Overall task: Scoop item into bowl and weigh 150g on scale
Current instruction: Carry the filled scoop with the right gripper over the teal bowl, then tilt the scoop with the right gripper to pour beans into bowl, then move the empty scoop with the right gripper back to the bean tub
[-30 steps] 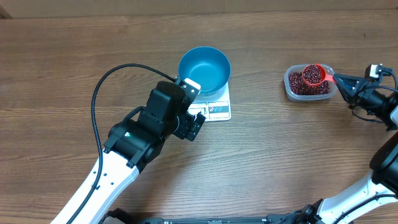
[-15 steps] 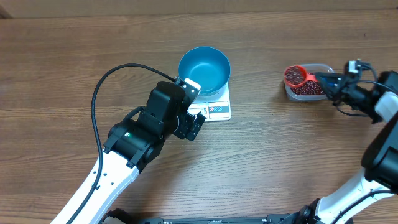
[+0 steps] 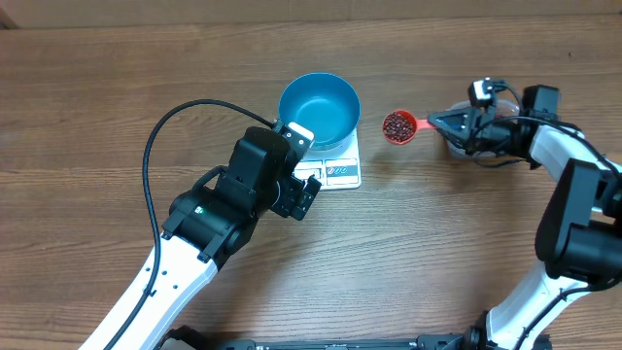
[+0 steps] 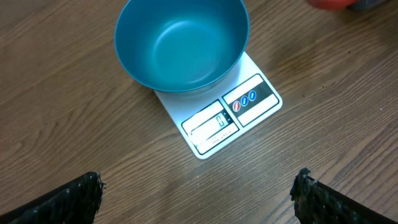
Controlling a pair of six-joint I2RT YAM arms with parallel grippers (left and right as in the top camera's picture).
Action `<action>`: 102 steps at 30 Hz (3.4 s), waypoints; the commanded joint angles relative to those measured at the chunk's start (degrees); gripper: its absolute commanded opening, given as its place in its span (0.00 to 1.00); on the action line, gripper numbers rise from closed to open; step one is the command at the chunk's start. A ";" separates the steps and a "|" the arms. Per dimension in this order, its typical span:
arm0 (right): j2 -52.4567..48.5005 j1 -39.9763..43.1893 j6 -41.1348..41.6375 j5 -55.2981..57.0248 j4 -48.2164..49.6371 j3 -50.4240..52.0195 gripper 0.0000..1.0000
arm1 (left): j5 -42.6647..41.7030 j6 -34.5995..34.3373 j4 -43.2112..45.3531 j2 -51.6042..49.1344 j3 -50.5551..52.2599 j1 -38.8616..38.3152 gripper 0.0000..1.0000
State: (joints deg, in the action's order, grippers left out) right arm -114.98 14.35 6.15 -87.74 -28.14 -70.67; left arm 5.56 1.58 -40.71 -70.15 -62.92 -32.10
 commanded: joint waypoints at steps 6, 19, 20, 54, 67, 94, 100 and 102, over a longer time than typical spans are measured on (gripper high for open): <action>-0.22 -5.84 20.65 0.33 18.23 0.04 0.04 | -0.70 -0.74 0.20 0.50 0.15 0.26 1.00; -0.22 -13.27 40.57 8.17 43.60 0.04 0.04 | -0.70 -0.74 0.20 0.50 0.15 0.26 1.00; -0.22 -13.70 40.54 9.01 44.54 0.04 0.04 | -0.70 -0.74 0.20 0.50 0.15 0.26 1.00; -0.22 -18.91 -30.03 22.49 49.99 0.11 0.04 | -0.70 -0.74 0.20 0.50 0.15 0.26 1.00; -0.22 -18.88 -42.64 12.09 61.11 0.11 0.04 | -0.70 -0.72 0.20 0.50 0.15 0.26 1.00; -0.11 -4.33 36.15 26.08 82.95 0.11 0.04 | -0.70 -0.74 0.20 0.50 0.15 0.26 1.00; -0.09 -3.72 37.31 28.79 81.18 0.11 0.04 | -0.70 -0.74 0.20 0.50 0.15 0.26 0.99; -0.09 -3.74 37.31 31.32 79.08 0.11 0.04 | -0.70 -0.74 0.20 0.50 0.15 0.26 1.00</action>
State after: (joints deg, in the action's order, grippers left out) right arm -115.09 10.76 41.85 -60.51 52.64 -70.32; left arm 5.56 1.58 -40.73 -70.15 -62.92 -32.10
